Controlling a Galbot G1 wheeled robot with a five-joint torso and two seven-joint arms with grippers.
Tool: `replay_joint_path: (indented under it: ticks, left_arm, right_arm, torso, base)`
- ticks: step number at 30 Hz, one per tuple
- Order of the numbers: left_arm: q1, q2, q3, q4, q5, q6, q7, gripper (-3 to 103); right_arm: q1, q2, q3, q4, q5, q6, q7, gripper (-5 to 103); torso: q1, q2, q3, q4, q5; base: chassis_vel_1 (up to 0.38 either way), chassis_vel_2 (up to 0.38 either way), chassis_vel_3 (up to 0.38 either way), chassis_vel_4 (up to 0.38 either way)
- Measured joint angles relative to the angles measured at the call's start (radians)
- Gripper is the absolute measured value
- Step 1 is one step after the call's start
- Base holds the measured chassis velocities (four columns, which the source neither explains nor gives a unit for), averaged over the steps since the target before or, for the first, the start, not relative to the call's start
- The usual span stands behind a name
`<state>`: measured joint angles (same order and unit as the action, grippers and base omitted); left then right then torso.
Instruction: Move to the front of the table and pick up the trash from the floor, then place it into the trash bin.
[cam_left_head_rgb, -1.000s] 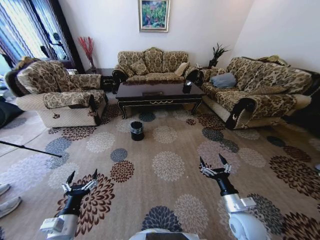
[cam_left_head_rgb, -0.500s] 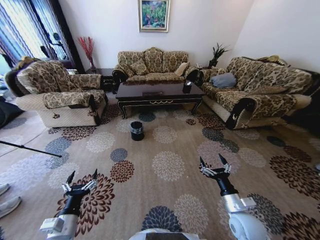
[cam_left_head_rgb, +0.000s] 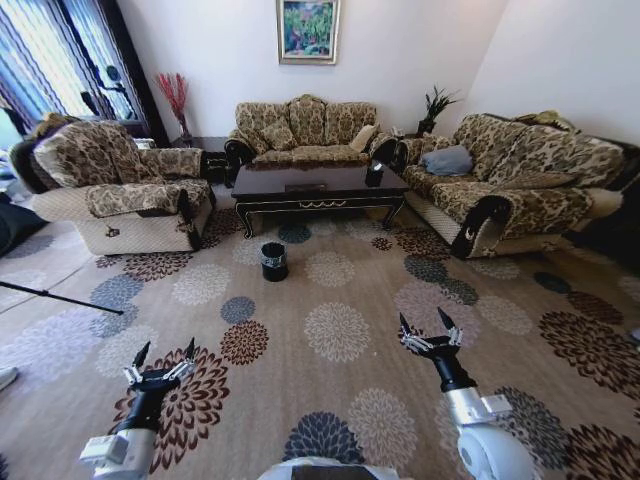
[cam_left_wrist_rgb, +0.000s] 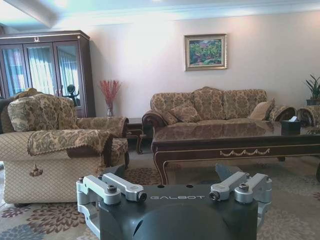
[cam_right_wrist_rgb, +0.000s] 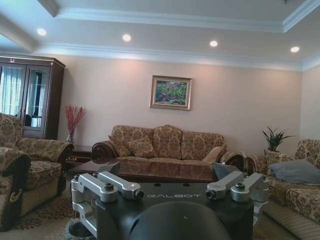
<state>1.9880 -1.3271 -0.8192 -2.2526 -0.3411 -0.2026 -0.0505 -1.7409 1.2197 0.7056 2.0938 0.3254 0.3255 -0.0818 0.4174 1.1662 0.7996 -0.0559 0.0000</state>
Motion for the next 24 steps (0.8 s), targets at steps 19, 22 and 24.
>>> replay_joint_path:
  ticks: [19,22,24]
  left_arm:
    - [0.0,0.0,0.0,0.0,0.0,0.0,0.0,100]
    - [0.0,0.0,0.0,0.0,0.0,0.0,0.0,100]
    - [0.0,0.0,0.0,0.0,0.0,0.0,0.0,100]
  right_arm:
    - [0.0,0.0,0.0,0.0,0.0,0.0,0.0,100]
    - [0.0,0.0,0.0,0.0,0.0,0.0,0.0,100]
    - [0.0,0.0,0.0,0.0,0.0,0.0,0.0,100]
  torso:
    - [-0.001,-0.001,-0.001,0.0,0.0]
    - [-0.001,-0.001,-0.001,0.0,0.0]
    - [-0.001,-0.002,-0.001,0.0,0.0]
  base:
    - [0.0,0.0,0.0,0.0]
    - [0.0,0.0,0.0,0.0]
    - [0.0,0.0,0.0,0.0]
